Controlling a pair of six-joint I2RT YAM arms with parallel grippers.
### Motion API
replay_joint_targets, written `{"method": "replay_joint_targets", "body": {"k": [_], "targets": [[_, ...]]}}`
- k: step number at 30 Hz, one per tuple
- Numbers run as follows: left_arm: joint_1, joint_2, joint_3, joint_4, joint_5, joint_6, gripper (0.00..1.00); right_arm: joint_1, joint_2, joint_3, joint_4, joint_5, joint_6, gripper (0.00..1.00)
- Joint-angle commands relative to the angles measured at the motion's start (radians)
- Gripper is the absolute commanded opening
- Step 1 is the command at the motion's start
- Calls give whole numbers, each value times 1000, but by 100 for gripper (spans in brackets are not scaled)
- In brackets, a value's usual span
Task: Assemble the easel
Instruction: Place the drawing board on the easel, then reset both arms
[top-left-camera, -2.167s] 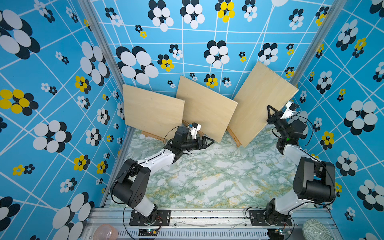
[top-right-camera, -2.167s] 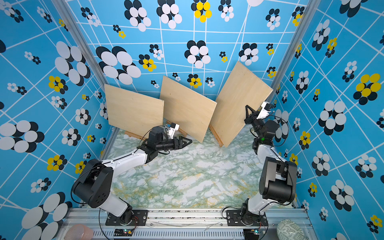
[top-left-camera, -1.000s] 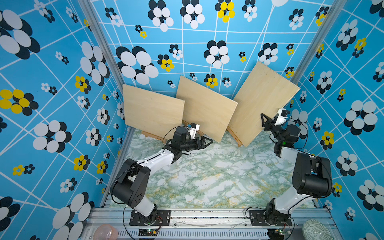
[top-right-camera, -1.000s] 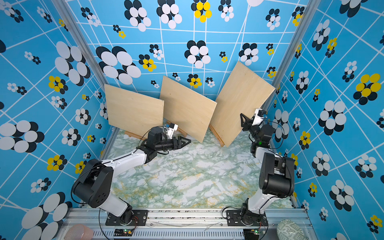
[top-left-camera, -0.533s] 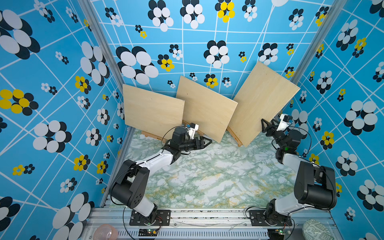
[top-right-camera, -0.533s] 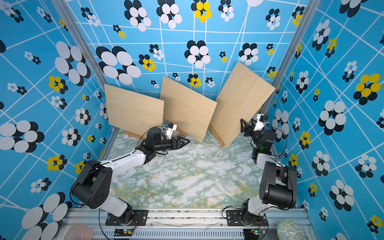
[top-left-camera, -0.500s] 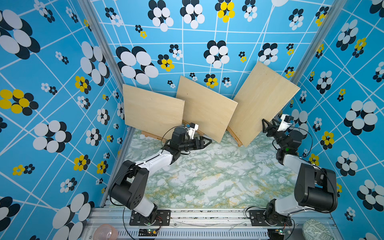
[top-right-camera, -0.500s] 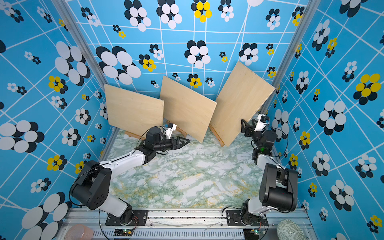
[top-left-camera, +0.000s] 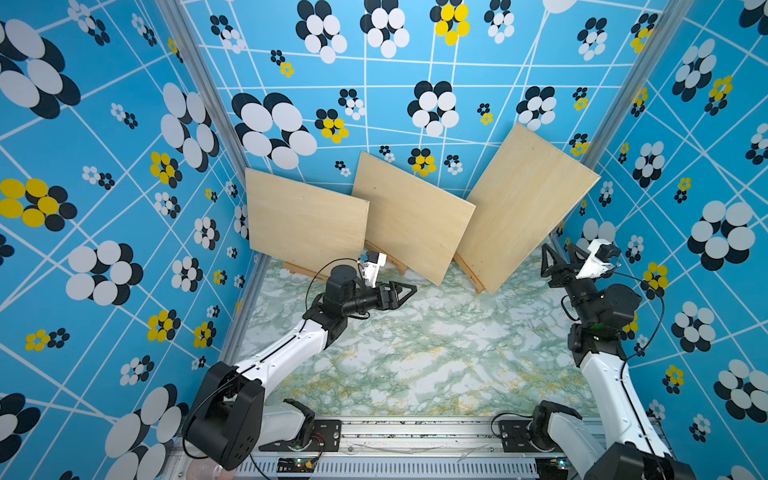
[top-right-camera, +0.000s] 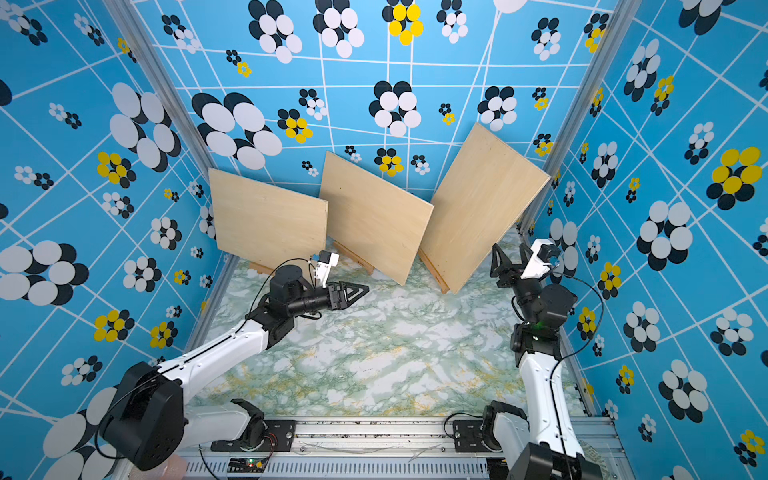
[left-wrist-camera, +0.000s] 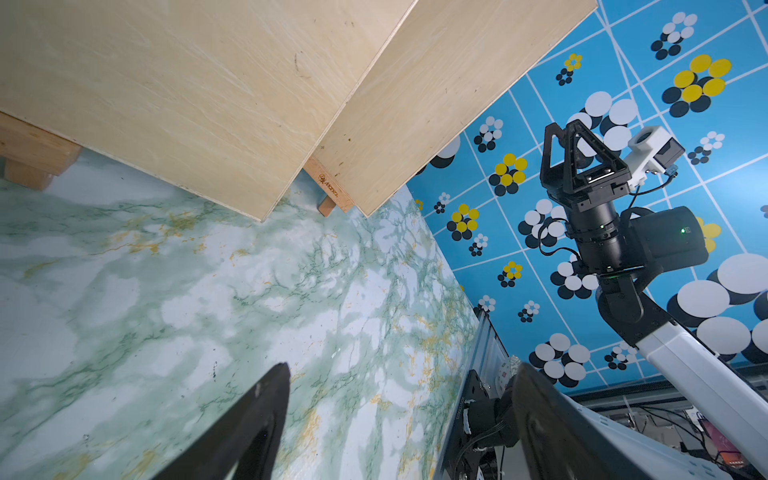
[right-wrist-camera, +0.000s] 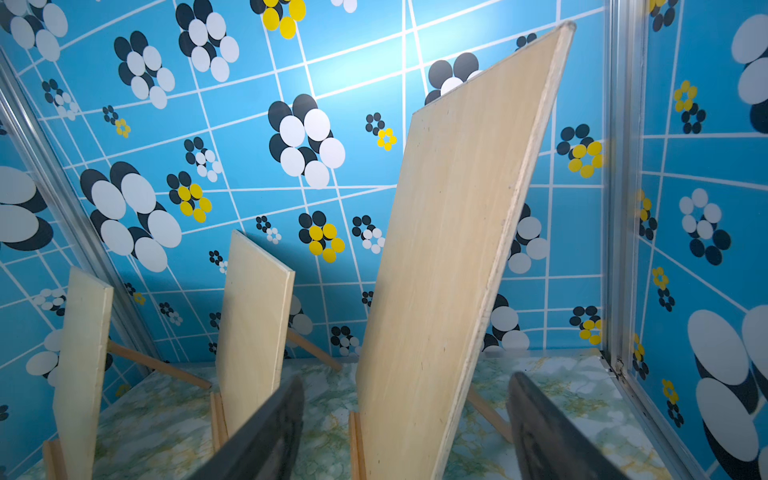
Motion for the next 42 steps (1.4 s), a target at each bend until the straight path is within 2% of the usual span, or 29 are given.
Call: {"method": "replay_joint_targets", "body": {"k": [1, 10, 14, 18, 23, 26, 30, 35, 37, 42], "targets": [[13, -74, -20, -60, -27, 40, 87, -3, -67, 19, -152, 12, 23, 79], [19, -215, -2, -163, -122, 81, 93, -2, -198, 97, -312, 28, 19, 84], [20, -243, 10, -176, -191, 76, 99, -2, -190, 128, -311, 19, 75, 85], [23, -275, 31, -187, -218, 107, 99, -1, -188, 136, -279, 12, 147, 91], [22, -368, 15, -202, -288, 170, 99, 8, -186, 143, -243, -2, 196, 92], [25, -453, -29, -191, -366, 218, 99, 19, -172, 160, -236, 1, 214, 93], [24, -581, -86, -217, -496, 284, 99, 47, -139, 223, -337, 41, 219, 95], [25, -712, -91, -367, -652, 362, 99, 100, -90, 302, -480, 52, 166, 95], [25, -754, -88, -421, -708, 378, 99, 113, -60, 343, -543, 29, 144, 99], [25, -823, -89, -486, -801, 406, 99, 144, -44, 358, -565, 38, 110, 99]]}}
